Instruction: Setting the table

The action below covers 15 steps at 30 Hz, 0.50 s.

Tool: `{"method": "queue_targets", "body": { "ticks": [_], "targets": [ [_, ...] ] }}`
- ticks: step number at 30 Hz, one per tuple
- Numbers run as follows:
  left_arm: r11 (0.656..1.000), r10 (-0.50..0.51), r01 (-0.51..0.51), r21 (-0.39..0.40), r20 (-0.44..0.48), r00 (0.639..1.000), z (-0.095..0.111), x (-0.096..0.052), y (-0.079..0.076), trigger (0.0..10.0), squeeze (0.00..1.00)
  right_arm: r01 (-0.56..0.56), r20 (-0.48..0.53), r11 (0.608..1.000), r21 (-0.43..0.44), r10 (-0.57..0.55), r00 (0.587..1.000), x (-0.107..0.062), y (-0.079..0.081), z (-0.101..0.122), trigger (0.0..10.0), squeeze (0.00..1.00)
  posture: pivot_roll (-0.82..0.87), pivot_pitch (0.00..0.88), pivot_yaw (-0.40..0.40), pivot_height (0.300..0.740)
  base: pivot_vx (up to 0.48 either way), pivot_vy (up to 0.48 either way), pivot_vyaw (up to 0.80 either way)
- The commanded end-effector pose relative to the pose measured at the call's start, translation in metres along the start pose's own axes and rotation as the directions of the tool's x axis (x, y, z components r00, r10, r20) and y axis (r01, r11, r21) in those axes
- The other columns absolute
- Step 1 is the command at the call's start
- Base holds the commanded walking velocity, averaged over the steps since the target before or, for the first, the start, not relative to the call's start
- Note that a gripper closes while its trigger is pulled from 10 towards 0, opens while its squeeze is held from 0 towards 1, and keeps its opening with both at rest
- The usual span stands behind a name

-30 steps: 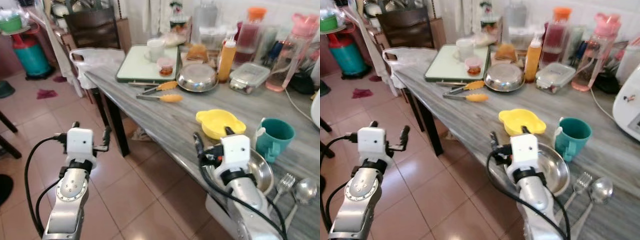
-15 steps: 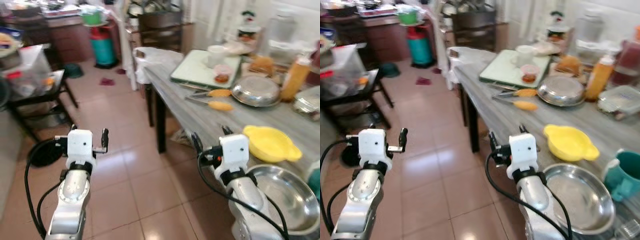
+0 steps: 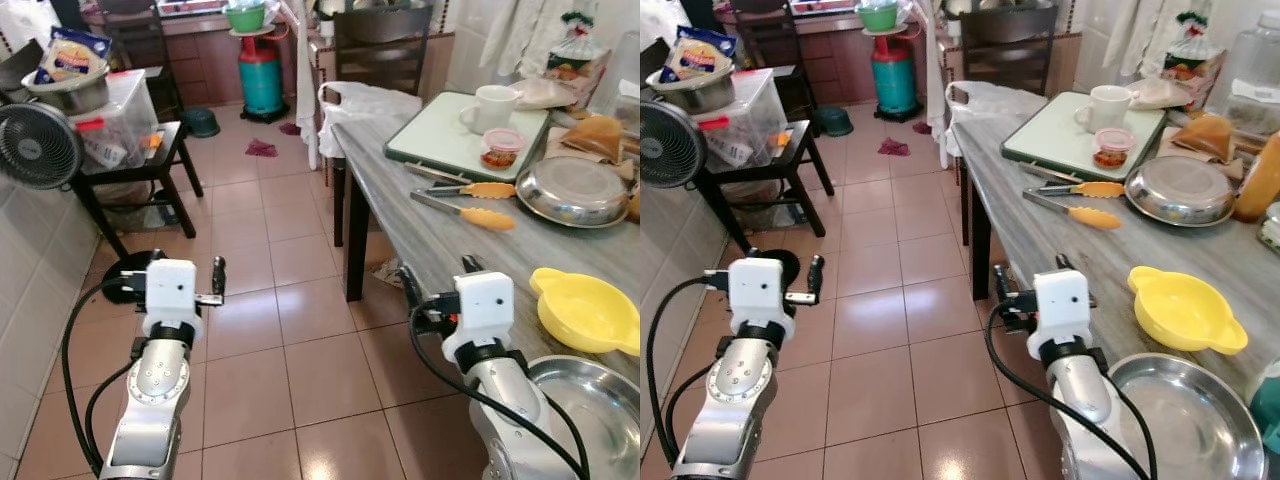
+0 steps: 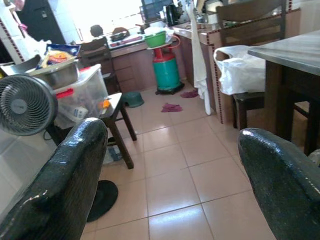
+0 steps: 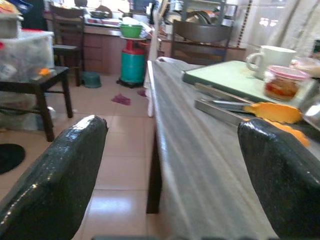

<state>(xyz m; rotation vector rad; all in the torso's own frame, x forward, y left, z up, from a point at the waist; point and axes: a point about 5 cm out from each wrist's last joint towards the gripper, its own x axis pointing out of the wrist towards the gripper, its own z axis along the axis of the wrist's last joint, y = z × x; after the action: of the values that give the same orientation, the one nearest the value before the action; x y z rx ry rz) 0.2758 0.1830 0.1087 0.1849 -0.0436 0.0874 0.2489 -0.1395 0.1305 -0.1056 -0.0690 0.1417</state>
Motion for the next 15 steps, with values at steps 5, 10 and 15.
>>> {"method": "queue_targets", "body": {
  "ticks": [5, 10, 15],
  "targets": [
    [1.0, 0.022, -0.022, 0.019, -0.009, 1.0, -0.0001, 0.0019, 0.0056, 10.0, 0.0, -0.009, 0.015, 1.0, 0.016, 0.009, 1.0, 0.0006, 0.0041, 0.0029, 10.0, 0.29, -0.05, 0.008, 0.039, 0.74, 0.0, 0.278, 0.0],
    [1.0, 0.025, -0.025, 0.018, -0.018, 1.0, -0.0016, 0.0023, 0.0063, 10.0, 0.0, -0.005, 0.018, 1.0, 0.018, 0.005, 1.0, 0.0009, 0.0039, 0.0033, 10.0, 0.29, -0.04, 0.007, 0.041, 0.74, 0.0, 0.327, 0.0],
    [1.0, 0.023, -0.022, 0.019, -0.022, 0.999, -0.0023, 0.0027, 0.0061, 10.0, 0.0, -0.003, 0.021, 1.0, 0.019, 0.002, 1.0, 0.002, 0.004, 0.0034, 10.0, 0.29, -0.04, 0.006, 0.042, 0.74, 0.0, 0.348, 0.0]
  ]
}}
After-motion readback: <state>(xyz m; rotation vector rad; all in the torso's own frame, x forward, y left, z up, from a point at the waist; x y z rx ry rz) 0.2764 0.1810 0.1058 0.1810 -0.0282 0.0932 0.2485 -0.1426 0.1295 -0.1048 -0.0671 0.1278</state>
